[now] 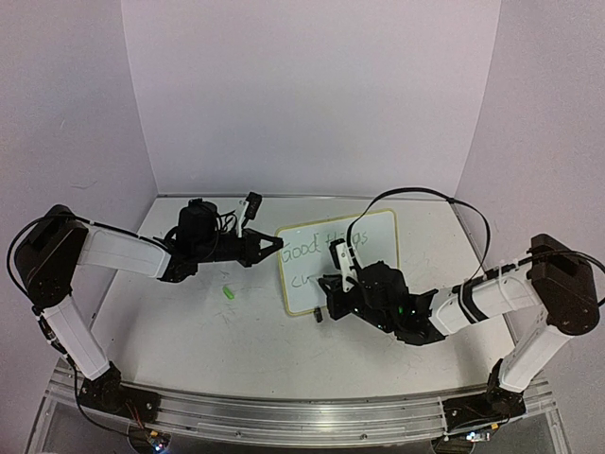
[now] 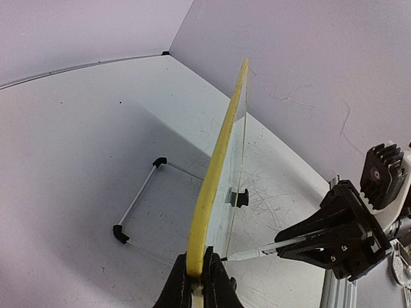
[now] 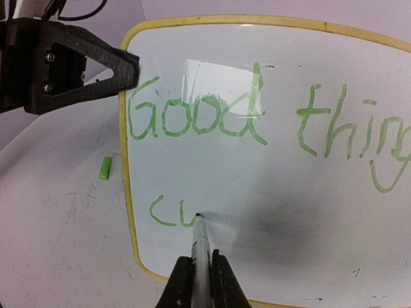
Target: Write a sentence on the whiteboard
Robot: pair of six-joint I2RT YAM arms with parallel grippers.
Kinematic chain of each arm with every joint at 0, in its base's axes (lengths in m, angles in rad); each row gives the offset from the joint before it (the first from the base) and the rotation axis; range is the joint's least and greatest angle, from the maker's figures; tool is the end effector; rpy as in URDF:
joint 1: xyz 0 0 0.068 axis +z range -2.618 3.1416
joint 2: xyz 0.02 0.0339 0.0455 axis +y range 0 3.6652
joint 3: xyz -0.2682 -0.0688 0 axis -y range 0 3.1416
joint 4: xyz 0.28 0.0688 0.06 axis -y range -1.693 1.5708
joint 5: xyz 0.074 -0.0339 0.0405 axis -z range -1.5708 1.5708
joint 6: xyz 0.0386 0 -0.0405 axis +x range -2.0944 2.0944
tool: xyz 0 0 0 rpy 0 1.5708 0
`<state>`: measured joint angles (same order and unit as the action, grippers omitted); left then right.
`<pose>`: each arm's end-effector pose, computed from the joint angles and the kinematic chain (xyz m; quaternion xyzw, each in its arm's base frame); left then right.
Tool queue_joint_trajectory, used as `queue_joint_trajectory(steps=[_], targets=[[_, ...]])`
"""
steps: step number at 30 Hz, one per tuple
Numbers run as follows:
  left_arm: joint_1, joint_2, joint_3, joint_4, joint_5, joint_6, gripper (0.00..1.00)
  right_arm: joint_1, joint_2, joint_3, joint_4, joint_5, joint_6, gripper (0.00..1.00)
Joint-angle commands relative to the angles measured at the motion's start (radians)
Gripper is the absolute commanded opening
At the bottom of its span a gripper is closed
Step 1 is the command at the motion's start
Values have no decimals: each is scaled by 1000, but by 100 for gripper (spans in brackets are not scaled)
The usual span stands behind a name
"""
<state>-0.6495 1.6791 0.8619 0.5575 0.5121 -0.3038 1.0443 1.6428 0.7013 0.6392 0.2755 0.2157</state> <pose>0.2979 -0.2499 0.1894 0.2840 0.7289 -0.4490 0.4319 0.1893 0.3049 0.1569 -0.2467 0.7631 0.2564 0.5394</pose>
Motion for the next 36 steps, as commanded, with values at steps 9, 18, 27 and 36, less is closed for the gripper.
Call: queue_joint_trajectory(steps=[9,18,27,36], targets=[[3,-7,32,-10,-40,61,0,-14,5,28,42,9,-15,0],[3,-8,32,-10,-43,63,0,-14,12,35,47,-11,-15,0],[3,-8,31,-10,-43,62,0,-14,16,41,51,-28,-12,0],[3,-9,30,-11,-44,61,0,-13,32,52,49,-44,-7,0]])
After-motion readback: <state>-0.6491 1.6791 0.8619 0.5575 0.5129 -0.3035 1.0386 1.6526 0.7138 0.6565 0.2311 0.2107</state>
